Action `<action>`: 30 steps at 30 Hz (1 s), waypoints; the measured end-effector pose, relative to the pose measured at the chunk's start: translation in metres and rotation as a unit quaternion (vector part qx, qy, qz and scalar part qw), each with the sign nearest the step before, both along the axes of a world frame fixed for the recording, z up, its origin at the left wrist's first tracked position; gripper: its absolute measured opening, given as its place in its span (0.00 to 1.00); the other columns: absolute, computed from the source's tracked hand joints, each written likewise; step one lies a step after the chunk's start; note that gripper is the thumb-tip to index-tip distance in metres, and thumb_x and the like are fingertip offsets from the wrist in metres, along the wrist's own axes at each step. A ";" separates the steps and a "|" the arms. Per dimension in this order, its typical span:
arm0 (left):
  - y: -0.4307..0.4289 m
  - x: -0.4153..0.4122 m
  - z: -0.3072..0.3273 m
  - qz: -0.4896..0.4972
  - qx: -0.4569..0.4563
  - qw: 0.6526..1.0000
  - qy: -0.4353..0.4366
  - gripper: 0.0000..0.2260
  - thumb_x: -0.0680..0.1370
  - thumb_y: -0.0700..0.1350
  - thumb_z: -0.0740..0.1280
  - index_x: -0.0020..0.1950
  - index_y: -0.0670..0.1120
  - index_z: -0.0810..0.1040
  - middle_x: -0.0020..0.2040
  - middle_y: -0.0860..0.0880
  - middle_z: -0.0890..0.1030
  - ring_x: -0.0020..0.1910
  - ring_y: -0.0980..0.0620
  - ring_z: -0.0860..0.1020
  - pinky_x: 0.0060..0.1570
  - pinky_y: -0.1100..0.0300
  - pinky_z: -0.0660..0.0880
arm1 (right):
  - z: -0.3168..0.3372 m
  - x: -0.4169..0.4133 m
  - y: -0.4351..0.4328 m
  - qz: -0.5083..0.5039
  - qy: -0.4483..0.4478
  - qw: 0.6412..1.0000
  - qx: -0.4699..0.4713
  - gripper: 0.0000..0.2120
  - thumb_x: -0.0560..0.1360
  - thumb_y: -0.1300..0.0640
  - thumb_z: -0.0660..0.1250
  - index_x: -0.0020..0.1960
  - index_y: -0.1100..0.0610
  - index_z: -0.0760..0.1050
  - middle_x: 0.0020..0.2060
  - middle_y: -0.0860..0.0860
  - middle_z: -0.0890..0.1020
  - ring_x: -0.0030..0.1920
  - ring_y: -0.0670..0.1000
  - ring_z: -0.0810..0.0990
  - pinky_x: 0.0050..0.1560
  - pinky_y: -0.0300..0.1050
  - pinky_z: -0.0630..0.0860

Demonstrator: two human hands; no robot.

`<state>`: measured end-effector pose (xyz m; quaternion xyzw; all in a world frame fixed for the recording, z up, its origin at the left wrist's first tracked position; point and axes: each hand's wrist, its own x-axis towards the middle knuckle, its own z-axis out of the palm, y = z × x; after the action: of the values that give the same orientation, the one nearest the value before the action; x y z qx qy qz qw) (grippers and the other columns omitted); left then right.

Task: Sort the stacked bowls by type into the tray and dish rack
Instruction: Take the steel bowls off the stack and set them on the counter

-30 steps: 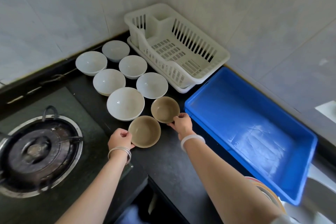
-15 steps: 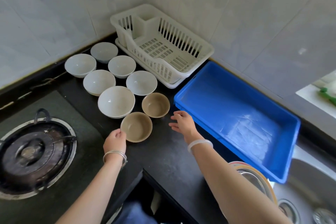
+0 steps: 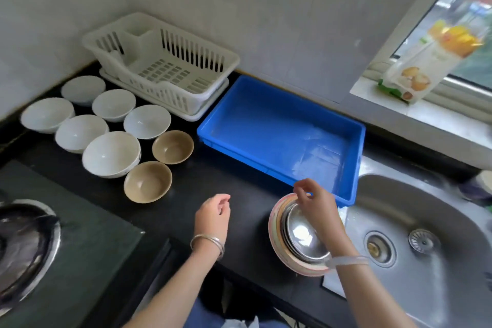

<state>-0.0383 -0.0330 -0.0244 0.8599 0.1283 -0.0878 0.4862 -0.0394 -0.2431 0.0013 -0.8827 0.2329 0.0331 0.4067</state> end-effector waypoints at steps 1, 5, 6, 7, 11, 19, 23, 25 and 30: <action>-0.018 -0.004 0.000 -0.034 -0.004 0.999 -0.002 0.10 0.77 0.39 0.61 0.56 0.45 0.79 0.54 0.47 0.81 0.50 0.53 0.78 0.52 0.65 0.72 | -0.001 -0.013 -0.013 -0.008 0.005 0.999 -0.040 0.05 0.77 0.56 0.62 0.47 0.50 0.77 0.42 0.48 0.82 0.42 0.52 0.80 0.42 0.45 0.73; -0.072 -0.014 0.001 -0.158 0.010 0.987 -0.012 0.11 0.77 0.44 0.64 0.58 0.46 0.78 0.54 0.49 0.79 0.49 0.55 0.77 0.52 0.64 0.73 | -0.012 -0.050 -0.048 -0.014 0.034 0.982 -0.185 0.06 0.76 0.56 0.64 0.50 0.56 0.77 0.45 0.54 0.82 0.46 0.58 0.79 0.38 0.46 0.69; -0.082 -0.015 0.001 -0.180 0.019 0.983 -0.016 0.11 0.77 0.45 0.64 0.59 0.46 0.77 0.55 0.49 0.78 0.50 0.54 0.76 0.53 0.64 0.72 | -0.015 -0.056 -0.052 -0.008 0.046 0.977 -0.207 0.07 0.76 0.55 0.64 0.50 0.56 0.77 0.46 0.54 0.81 0.47 0.58 0.79 0.38 0.46 0.68; -0.089 -0.016 0.001 -0.197 0.031 0.980 -0.017 0.12 0.77 0.45 0.64 0.60 0.46 0.76 0.56 0.49 0.76 0.51 0.55 0.75 0.53 0.66 0.70 | -0.018 -0.061 -0.053 -0.004 0.057 0.974 -0.221 0.08 0.76 0.54 0.64 0.52 0.56 0.78 0.46 0.54 0.80 0.47 0.58 0.78 0.38 0.45 0.67; -0.100 -0.017 -0.005 -0.222 0.088 0.971 -0.020 0.14 0.76 0.44 0.64 0.62 0.46 0.74 0.58 0.51 0.70 0.48 0.57 0.71 0.50 0.67 0.67 | -0.026 -0.070 -0.048 0.003 0.061 0.968 -0.244 0.11 0.78 0.51 0.61 0.59 0.50 0.76 0.45 0.52 0.76 0.45 0.56 0.78 0.36 0.44 0.67; -0.104 -0.020 -0.007 -0.219 0.126 0.967 -0.022 0.13 0.77 0.44 0.62 0.62 0.45 0.75 0.59 0.51 0.67 0.45 0.53 0.74 0.47 0.63 0.73 | -0.026 -0.064 -0.053 -0.044 0.066 0.971 -0.226 0.04 0.77 0.55 0.62 0.47 0.56 0.73 0.42 0.53 0.81 0.39 0.55 0.75 0.35 0.44 0.67; -0.106 -0.019 -0.005 -0.216 0.127 0.968 -0.019 0.13 0.79 0.44 0.58 0.62 0.44 0.75 0.58 0.49 0.68 0.44 0.52 0.75 0.46 0.60 0.74 | -0.022 -0.066 -0.061 -0.079 0.048 0.986 -0.138 0.04 0.76 0.56 0.65 0.48 0.57 0.74 0.41 0.54 0.82 0.42 0.58 0.79 0.41 0.47 0.74; -0.108 -0.017 -0.005 -0.217 0.133 0.967 -0.016 0.13 0.80 0.44 0.57 0.62 0.45 0.75 0.59 0.49 0.68 0.44 0.53 0.73 0.45 0.62 0.72 | -0.021 -0.069 -0.066 -0.100 0.035 0.990 -0.095 0.03 0.75 0.58 0.66 0.46 0.57 0.74 0.41 0.54 0.82 0.42 0.56 0.78 0.41 0.46 0.74; -0.115 -0.010 -0.001 -0.196 0.115 0.973 0.031 0.09 0.76 0.42 0.65 0.57 0.46 0.76 0.62 0.47 0.67 0.52 0.52 0.72 0.50 0.64 0.70 | -0.012 -0.076 -0.077 -0.150 -0.004 0.988 -0.021 0.06 0.73 0.59 0.67 0.38 0.53 0.72 0.36 0.48 0.80 0.37 0.52 0.78 0.34 0.41 0.69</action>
<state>-0.0480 -0.1484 -0.0252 0.9154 -0.0190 -0.1923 0.3530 -0.1155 -0.3204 -0.0111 -0.8466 0.3615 -0.0367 0.3889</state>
